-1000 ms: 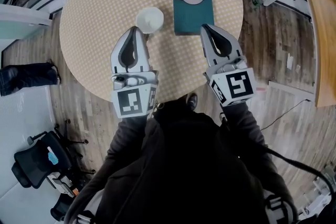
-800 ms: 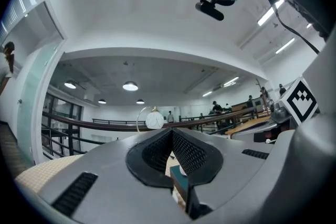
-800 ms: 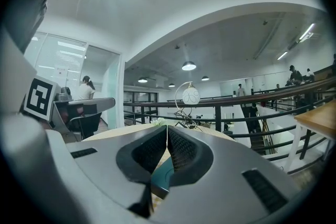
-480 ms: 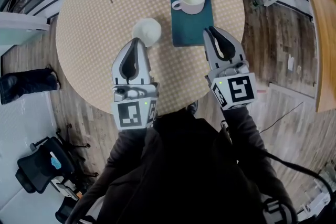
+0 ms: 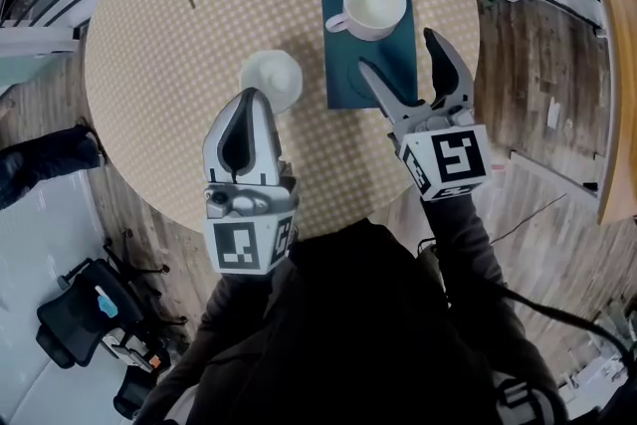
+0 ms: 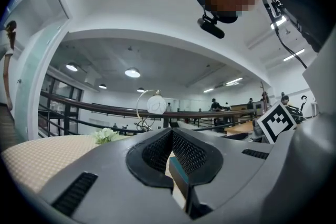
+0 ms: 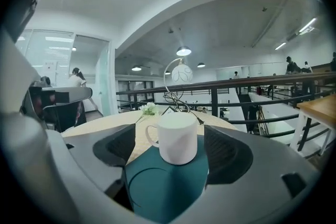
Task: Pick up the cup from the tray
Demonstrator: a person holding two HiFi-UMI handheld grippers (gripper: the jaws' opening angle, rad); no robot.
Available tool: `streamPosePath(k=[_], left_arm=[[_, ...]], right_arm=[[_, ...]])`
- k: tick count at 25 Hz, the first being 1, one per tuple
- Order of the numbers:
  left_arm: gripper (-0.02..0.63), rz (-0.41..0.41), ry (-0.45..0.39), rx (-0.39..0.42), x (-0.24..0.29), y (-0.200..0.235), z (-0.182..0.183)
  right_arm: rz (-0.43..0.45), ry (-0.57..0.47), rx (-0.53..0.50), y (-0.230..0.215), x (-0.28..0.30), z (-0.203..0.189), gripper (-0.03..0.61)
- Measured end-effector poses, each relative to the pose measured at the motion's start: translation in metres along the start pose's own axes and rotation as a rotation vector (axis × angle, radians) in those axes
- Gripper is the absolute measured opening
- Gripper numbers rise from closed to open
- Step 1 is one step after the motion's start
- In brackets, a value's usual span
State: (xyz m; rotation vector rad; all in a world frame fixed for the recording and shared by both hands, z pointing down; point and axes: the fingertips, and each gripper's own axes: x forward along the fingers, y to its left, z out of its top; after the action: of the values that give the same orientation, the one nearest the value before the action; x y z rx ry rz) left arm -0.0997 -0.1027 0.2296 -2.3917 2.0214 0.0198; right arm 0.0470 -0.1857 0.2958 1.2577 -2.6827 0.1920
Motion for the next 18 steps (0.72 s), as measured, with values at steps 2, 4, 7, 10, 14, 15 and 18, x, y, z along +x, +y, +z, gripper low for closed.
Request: streamPosePath(k=[2,4,7,10,14,15,18], left_arm=[[0.006,0.006,0.011,-0.004,0.005,0.007,-0.005],[0.006,0.016,0.026,-0.011,0.009,0.015,-0.011],[0.006,0.031,0.039,-0.023,0.015,0.026,-0.019],[0.006,0.035,0.046,-0.029,0.019,0.031,-0.025],[0.006,0.031,0.052,-0.037,0.025,0.034,-0.031],[0.006,0.031,0.059,-0.039,0.025,0.034,-0.033],[0.006,0.031,0.072,-0.041,0.027,0.037,-0.038]], right_arm=[[0.011,0.015,-0.017,-0.002,0.014,-0.003,0.362],[0.015,0.025,-0.039,-0.004,0.027,-0.003,0.371],[0.007,0.029,-0.07,-0.01,0.042,-0.003,0.371],[0.013,0.025,-0.091,-0.014,0.051,-0.002,0.371],[0.043,0.03,-0.113,-0.012,0.063,-0.004,0.371],[0.049,0.033,-0.118,-0.011,0.065,-0.005,0.371],[0.056,0.04,-0.127,-0.009,0.072,-0.008,0.371]])
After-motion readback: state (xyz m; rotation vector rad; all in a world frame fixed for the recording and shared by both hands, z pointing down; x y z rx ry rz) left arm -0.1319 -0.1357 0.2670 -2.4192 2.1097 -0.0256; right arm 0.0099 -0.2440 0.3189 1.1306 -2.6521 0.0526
